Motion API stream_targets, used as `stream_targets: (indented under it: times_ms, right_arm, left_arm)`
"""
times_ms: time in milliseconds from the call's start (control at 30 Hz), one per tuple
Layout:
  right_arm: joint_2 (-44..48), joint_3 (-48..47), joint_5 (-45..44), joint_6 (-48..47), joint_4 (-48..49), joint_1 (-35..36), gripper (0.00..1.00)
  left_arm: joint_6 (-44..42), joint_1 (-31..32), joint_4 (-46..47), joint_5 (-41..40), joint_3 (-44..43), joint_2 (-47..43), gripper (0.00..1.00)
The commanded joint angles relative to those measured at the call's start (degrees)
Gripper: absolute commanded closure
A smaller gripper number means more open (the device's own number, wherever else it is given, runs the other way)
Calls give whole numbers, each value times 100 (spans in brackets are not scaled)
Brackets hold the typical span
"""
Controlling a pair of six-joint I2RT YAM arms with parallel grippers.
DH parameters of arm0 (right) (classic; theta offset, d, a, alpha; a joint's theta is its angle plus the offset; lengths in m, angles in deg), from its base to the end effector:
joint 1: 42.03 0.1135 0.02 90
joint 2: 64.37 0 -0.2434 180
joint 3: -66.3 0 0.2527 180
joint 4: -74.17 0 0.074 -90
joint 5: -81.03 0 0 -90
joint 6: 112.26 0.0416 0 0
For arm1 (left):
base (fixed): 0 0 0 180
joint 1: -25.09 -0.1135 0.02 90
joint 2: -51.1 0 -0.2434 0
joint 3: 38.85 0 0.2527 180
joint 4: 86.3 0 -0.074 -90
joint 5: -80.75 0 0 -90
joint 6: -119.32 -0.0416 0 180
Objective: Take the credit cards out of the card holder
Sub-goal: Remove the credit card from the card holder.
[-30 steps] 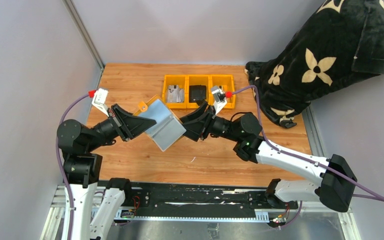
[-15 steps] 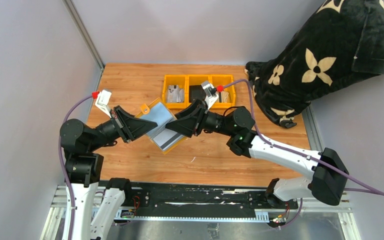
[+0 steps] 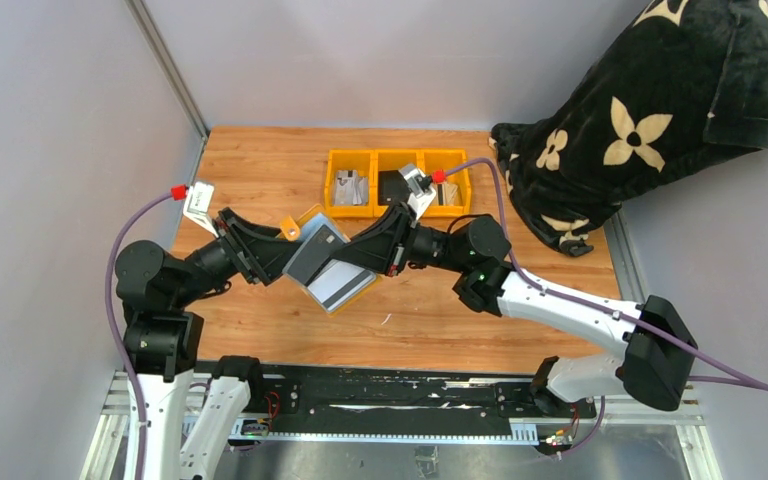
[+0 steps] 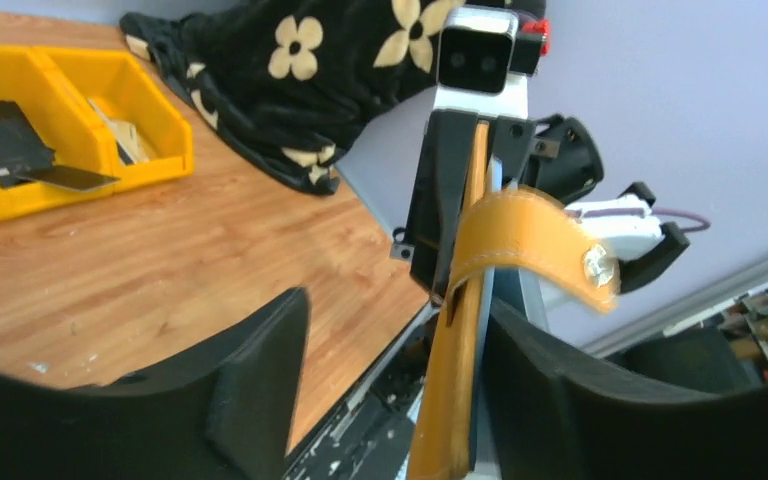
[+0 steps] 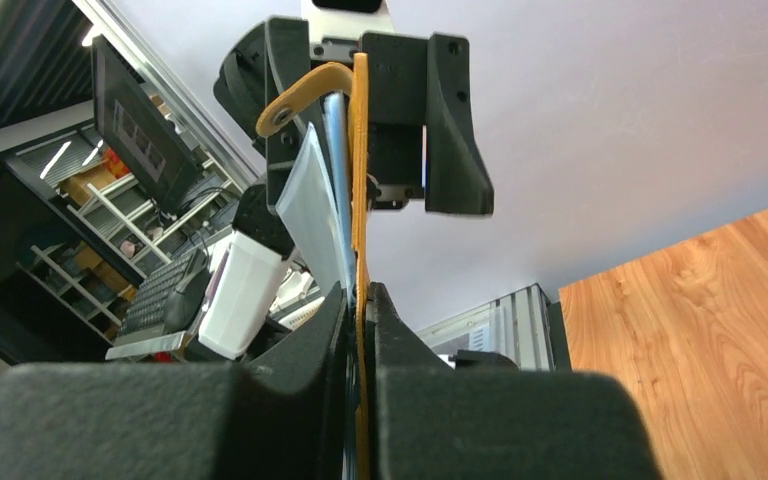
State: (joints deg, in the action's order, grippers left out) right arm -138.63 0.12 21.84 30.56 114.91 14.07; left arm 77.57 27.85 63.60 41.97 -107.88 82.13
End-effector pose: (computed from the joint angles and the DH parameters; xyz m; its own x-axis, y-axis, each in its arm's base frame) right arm 0.1477 0.2580 0.3715 -0.5777 0.3672 -0.7290 -0.8160 -0.2837 0.5037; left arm 0.1080 -0.0377 0.4083 -0.5065 -0.4434 -0.7395 0.6361 0.3869 -0.6676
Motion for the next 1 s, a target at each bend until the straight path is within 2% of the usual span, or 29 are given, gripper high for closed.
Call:
stream_targets:
  times_ms: [0,133,333,400,500,600,667,800,967]
  right_arm:
    - [165,222,120,62,32,57,100]
    - [289,335,162,16,-115,59,100]
    - [317,235,302,-51,-442,51,100]
    - [287,150,362,-61,-531,51,100]
    - [242,-28,489,-87,-614,51,100]
    - [211,-200,606,-145,-793,51,100]
    - [202,-242,675,-158,-848,51,100]
    - [163,-287,835,-158,-910,51,100]
    - [131,-326,1006,-209,-1002,51,98]
  left_arm:
    - [-208,22,-59,-287,-314,-56,28]
    - [406,22,472,164,-150,-18,24]
    - [686,23,713,656,15,-35,24]
    - [632,23,678,813,60,-63,24]
    - [19,22,106,752,90,-184,29]
    - [-673,22,-584,539,88,-319,39]
    - [-791,22,-729,503,120,-360,44]
    - [-681,22,-656,523,237,-430,58]
    - [67,23,228,921,482,-456,82]
